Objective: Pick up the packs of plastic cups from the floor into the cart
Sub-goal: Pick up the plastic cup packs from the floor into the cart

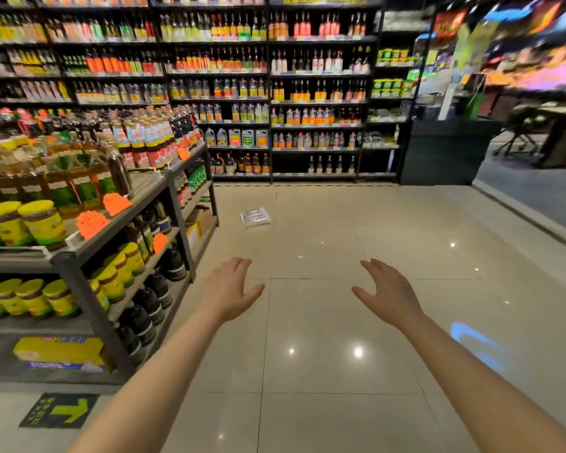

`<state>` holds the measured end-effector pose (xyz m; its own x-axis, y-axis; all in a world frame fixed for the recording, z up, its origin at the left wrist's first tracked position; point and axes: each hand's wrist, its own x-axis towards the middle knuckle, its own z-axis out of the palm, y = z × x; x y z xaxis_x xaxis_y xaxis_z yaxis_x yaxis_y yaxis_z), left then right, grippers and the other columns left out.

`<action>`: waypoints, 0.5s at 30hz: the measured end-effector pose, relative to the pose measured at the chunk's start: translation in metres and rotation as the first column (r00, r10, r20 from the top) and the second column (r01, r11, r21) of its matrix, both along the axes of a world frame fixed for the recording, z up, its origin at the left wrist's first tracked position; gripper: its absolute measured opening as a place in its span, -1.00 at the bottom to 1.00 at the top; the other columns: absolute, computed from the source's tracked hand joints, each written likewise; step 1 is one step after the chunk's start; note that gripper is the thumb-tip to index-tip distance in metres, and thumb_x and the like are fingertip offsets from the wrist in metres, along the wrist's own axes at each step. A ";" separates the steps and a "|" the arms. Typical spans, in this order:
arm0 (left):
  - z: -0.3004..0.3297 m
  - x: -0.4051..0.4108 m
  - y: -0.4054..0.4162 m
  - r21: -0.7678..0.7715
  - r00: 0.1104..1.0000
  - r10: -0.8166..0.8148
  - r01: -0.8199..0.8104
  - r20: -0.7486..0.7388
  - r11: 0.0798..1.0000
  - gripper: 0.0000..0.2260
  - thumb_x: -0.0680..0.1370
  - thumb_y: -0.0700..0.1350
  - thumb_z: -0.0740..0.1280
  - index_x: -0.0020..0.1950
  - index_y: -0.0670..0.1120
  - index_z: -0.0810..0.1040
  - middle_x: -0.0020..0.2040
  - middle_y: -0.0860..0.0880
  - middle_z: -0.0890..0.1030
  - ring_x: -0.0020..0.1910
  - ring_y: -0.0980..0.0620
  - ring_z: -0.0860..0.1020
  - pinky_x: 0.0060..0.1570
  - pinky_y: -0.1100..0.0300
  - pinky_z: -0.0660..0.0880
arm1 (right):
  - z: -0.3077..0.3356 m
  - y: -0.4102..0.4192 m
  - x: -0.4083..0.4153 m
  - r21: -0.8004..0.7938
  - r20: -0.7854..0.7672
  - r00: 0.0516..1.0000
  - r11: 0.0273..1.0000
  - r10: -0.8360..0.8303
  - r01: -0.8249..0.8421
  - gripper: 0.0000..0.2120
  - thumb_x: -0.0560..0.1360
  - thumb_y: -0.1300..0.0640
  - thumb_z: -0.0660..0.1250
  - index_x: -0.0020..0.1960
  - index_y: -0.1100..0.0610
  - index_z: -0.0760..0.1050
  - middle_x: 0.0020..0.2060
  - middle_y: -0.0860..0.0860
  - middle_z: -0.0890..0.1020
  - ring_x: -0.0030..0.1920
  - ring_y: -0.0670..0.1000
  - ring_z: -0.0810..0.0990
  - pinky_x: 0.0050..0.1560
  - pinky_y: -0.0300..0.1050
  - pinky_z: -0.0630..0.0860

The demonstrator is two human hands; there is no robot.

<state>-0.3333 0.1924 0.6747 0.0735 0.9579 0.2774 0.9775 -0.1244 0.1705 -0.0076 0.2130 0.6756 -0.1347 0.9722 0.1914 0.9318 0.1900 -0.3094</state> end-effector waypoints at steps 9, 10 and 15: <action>-0.020 -0.011 0.170 -0.059 0.995 -0.097 0.095 -0.033 0.994 -0.39 0.53 0.25 0.16 0.48 -0.07 0.25 0.38 -0.05 0.38 0.31 -0.06 0.39 0.27 0.04 0.35 | -0.016 0.151 -0.010 -0.061 0.013 0.999 0.997 -0.041 0.042 -0.39 0.51 -0.12 0.26 0.50 -0.03 0.19 0.49 0.01 0.24 0.47 0.02 0.21 0.44 -0.03 0.19; -0.020 -0.011 0.188 -0.059 0.993 -0.110 0.107 -0.038 0.992 -0.39 0.53 0.25 0.16 0.47 -0.07 0.26 0.37 -0.05 0.39 0.31 -0.06 0.39 0.26 0.03 0.35 | -0.016 0.168 -0.013 -0.067 0.008 0.999 0.997 -0.047 0.047 -0.39 0.51 -0.11 0.26 0.50 -0.02 0.19 0.49 0.01 0.24 0.47 0.02 0.21 0.44 -0.03 0.19; -0.022 -0.014 0.261 -0.079 0.990 -0.136 0.132 -0.045 0.988 -0.38 0.50 0.27 0.14 0.46 -0.06 0.29 0.35 -0.04 0.41 0.29 -0.04 0.40 0.23 0.05 0.36 | -0.021 0.236 -0.019 -0.088 -0.012 0.999 0.995 -0.053 0.052 -0.41 0.51 -0.08 0.27 0.49 0.02 0.22 0.47 0.03 0.27 0.45 0.04 0.26 0.42 -0.02 0.22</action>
